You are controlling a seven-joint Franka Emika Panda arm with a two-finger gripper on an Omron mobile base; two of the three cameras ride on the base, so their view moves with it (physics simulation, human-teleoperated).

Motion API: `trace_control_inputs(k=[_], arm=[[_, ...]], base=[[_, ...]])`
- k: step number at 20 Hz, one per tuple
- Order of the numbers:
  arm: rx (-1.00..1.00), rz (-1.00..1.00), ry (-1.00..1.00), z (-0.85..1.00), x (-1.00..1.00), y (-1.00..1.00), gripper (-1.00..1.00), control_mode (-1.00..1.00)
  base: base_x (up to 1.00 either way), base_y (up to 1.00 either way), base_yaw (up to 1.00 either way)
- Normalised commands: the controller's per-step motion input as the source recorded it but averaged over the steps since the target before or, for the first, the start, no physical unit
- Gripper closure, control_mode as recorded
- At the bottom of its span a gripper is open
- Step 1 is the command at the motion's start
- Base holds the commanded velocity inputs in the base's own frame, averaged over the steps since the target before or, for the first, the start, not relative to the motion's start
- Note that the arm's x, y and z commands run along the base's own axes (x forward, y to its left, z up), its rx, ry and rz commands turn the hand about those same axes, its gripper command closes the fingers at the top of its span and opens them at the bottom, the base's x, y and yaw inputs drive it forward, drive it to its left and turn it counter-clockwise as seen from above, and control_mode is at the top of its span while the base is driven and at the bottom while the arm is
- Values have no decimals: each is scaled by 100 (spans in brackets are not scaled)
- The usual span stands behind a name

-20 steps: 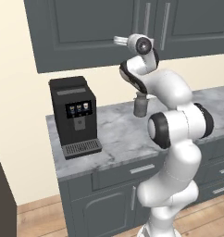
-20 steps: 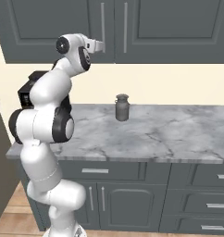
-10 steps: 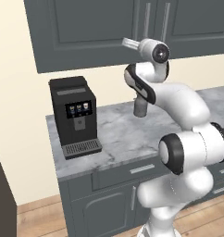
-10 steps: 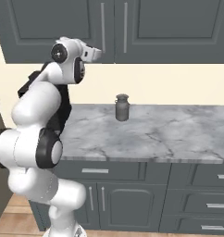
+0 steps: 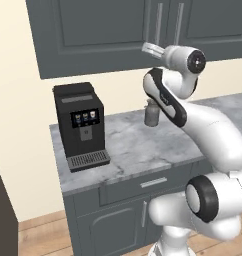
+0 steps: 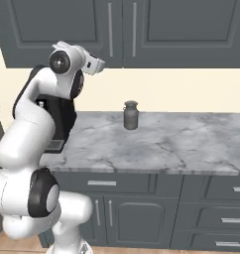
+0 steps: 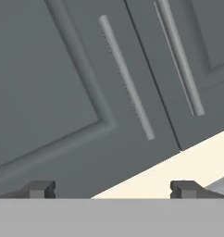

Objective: Close all open cabinet doors.

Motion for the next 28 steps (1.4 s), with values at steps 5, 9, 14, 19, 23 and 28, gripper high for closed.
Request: trace_control_inputs(k=[5,9,14,19,23,28], arm=[[2,7,28,1,-92,0,-100,-100],[3,3,12,0,-100,-1,-100,-100],[0,1,-1,-16,-100,1,-100,-100],[-10,0,-5,-49,-100,0,-100,-100],[-5,1,2,-8,-100,0,-100,-100],[0,2,1,29,-100,3,-100,-100]], base=[[0,0,0],[0,0,0],[0,0,0],[0,0,0],[0,0,0],[0,0,0]])
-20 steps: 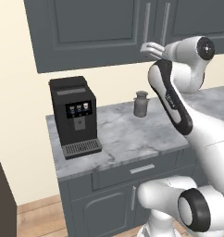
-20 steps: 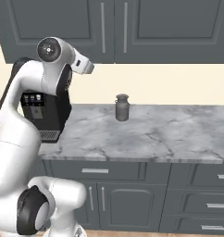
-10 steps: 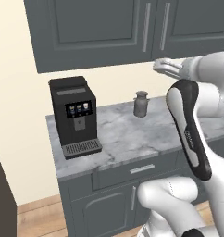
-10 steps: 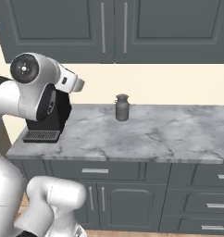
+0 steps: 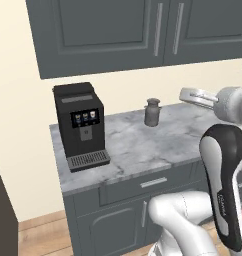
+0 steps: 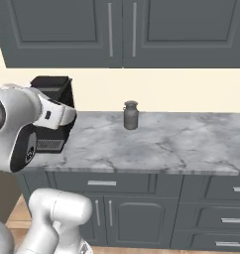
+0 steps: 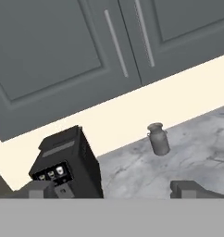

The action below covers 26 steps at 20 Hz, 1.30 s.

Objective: Close all open cabinet doors.

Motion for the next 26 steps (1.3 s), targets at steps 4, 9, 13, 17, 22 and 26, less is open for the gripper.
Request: trace_control_inputs(k=[4,9,13,17,22,26], arm=[[0,0,2,61,-98,9,-100,-100],[-3,0,15,68,-69,6,-100,-100],[0,0,10,38,-16,-12,-100,-100],[0,0,0,0,0,-1,-100,-100],[0,0,0,0,-3,0,-100,-100],[0,0,0,0,-37,0,-100,-100]], base=[[0,0,0],[0,0,0],[0,0,0],[0,0,0],[0,0,0],[0,0,0]])
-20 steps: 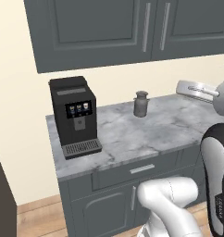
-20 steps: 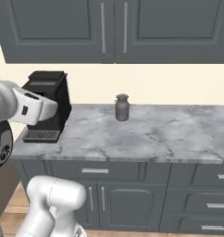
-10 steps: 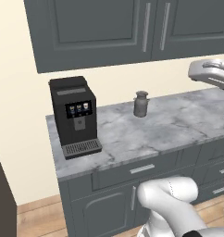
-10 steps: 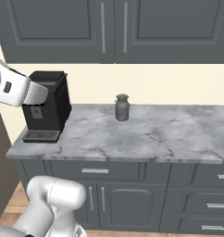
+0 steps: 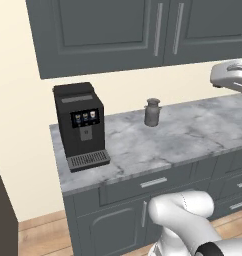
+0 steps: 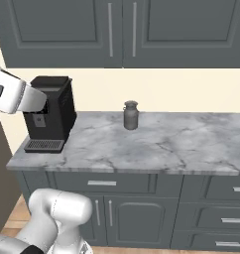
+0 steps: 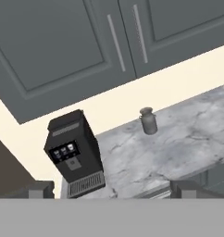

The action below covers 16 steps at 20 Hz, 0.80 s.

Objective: Close all open cabinet doors.

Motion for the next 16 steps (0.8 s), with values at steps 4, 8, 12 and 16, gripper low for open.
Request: trace_control_inputs(k=[4,8,12,16], arm=[[0,0,-1,0,-42,0,-100,-100],[0,0,-2,0,-23,0,-100,-100],[0,0,-1,0,-1,0,-100,100],[0,0,0,0,0,0,-100,100]], base=[[0,0,0],[0,0,0],[0,-3,-7],[0,-39,-29]])
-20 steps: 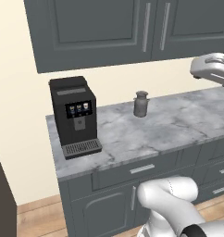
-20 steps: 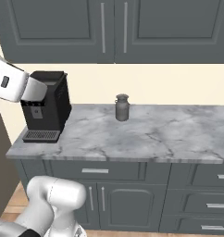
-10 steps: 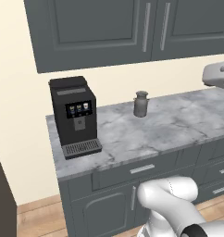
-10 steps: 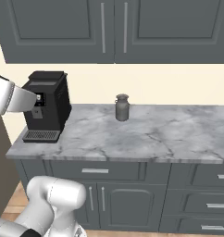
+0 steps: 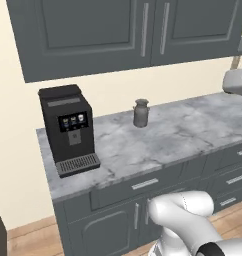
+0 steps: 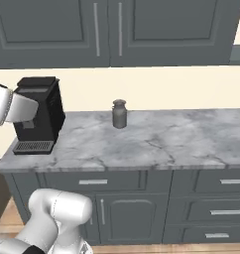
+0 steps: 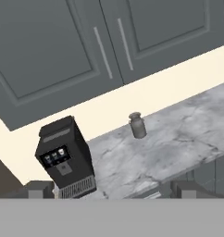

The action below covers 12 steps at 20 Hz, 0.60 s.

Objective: Close all open cabinet doors.

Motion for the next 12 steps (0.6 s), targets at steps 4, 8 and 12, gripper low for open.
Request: trace_control_inputs(k=[4,8,12], arm=[[0,0,0,0,0,0,-100,100],[0,0,0,0,0,0,-100,100],[0,0,0,0,0,0,-100,100]], base=[[6,-35,-39],[13,-24,-42],[22,-51,-31]])
